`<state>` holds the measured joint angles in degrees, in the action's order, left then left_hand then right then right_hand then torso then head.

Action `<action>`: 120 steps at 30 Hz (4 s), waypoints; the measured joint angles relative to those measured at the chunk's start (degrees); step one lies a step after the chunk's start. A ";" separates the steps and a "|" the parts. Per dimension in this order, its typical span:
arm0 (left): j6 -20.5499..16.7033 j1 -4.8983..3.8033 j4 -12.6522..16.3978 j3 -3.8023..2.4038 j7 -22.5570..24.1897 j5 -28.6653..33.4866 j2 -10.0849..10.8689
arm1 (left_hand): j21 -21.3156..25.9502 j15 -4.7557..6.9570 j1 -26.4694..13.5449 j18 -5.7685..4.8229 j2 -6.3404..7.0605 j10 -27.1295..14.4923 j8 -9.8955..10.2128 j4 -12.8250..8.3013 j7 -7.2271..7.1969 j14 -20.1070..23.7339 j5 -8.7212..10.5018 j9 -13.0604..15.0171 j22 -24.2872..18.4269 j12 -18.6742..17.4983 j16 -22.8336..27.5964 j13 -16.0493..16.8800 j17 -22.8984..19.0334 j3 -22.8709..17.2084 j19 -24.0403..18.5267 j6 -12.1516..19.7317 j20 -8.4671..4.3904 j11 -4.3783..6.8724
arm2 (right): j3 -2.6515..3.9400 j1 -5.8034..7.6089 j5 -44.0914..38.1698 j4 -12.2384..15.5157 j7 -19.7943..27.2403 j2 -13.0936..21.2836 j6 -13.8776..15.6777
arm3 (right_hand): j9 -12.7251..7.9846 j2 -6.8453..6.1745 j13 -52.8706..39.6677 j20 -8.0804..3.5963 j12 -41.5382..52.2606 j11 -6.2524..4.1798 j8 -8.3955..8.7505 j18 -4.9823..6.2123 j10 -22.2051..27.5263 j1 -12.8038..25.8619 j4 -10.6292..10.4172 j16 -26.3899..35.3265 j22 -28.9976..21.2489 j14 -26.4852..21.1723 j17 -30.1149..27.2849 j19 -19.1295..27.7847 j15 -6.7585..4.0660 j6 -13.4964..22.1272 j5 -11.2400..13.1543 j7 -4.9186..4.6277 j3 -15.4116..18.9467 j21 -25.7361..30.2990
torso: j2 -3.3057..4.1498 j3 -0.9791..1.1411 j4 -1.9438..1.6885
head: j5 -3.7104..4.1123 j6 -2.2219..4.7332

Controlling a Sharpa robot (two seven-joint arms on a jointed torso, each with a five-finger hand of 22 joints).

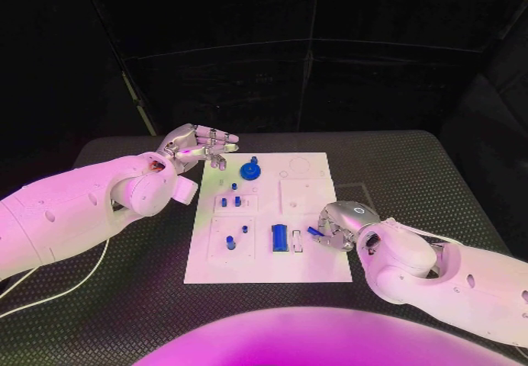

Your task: Assemble the parts on the task board

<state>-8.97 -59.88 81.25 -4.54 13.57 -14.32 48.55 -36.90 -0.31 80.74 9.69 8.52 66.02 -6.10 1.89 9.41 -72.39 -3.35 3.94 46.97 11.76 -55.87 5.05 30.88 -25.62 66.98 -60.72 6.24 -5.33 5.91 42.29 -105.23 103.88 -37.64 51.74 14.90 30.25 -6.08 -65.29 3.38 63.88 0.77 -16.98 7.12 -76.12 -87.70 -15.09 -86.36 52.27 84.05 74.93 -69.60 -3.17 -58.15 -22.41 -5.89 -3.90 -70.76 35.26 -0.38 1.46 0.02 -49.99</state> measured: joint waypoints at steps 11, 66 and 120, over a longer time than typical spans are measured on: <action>0.03 0.00 -0.20 0.00 -0.07 0.00 -0.36 | 0.25 0.00 0.00 0.00 0.00 0.00 0.00 0.00 0.00 0.00 0.00 0.00 -0.06 0.00 0.00 0.06 0.00 0.00 0.00 0.00 0.00 0.00 | -0.36 -0.39 6.69 3.23 -0.37 2.91 3.57 | -17.97 -2.43 -3.02 -0.61 3.05 -0.99 0.90 0.01 -2.82 3.07 2.90 -0.96 3.45 -0.01 0.00 -1.68 -0.03 -2.12 -9.49 0.84 -10.92 -2.09 | 0.01 -0.03 0.05 | 0.12 0.00; 0.19 0.00 0.32 0.02 -0.52 0.00 0.17 | 0.23 0.00 0.00 0.00 0.00 0.00 0.00 0.00 0.00 0.00 0.00 0.00 -0.05 0.00 0.00 0.04 0.00 0.00 0.00 0.00 0.00 0.00 | 1.13 -1.20 15.09 1.57 -1.81 -2.89 7.61 | -15.78 -3.39 -4.67 -1.02 4.84 -1.59 1.51 0.00 -4.65 15.83 -0.69 -1.57 5.33 -0.16 -0.02 -2.90 -0.58 -5.40 -10.40 2.32 -8.04 -2.90 | 0.09 -0.03 0.05 | -0.30 0.00; 1.10 -0.01 0.16 0.02 -1.45 0.00 0.07 | 0.23 -0.21 0.00 0.00 0.00 -0.41 0.00 -0.16 0.21 0.20 0.00 0.00 -0.08 0.26 0.00 0.03 -0.16 0.16 0.00 0.21 0.00 0.00 | 1.07 -1.23 14.74 2.28 -1.91 -2.48 6.54 | -10.56 1.39 -8.21 -2.14 7.70 -2.91 -2.11 0.00 -6.79 26.46 -1.52 -2.10 5.54 -0.01 0.00 -3.60 -2.07 -7.46 12.96 3.81 9.51 -3.08 | 0.05 -0.01 0.06 | -0.16 0.00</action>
<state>-7.87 -59.89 81.41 -4.52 12.13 -14.32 48.61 -36.67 -0.51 80.74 9.70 8.52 65.61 -6.10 1.73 9.62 -72.19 -3.35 3.94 46.89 12.02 -55.87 5.08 30.72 -25.46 66.98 -60.51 6.24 -5.32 6.97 41.06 -90.49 106.16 -39.54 49.27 21.44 19.69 -4.68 -73.50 1.25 71.58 -2.14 -19.08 7.12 -82.91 -61.24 -16.60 -88.46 57.81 84.04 74.94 -73.20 -5.23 -65.62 -9.45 -2.08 5.61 -73.83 35.30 -0.40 1.52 -0.14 -49.99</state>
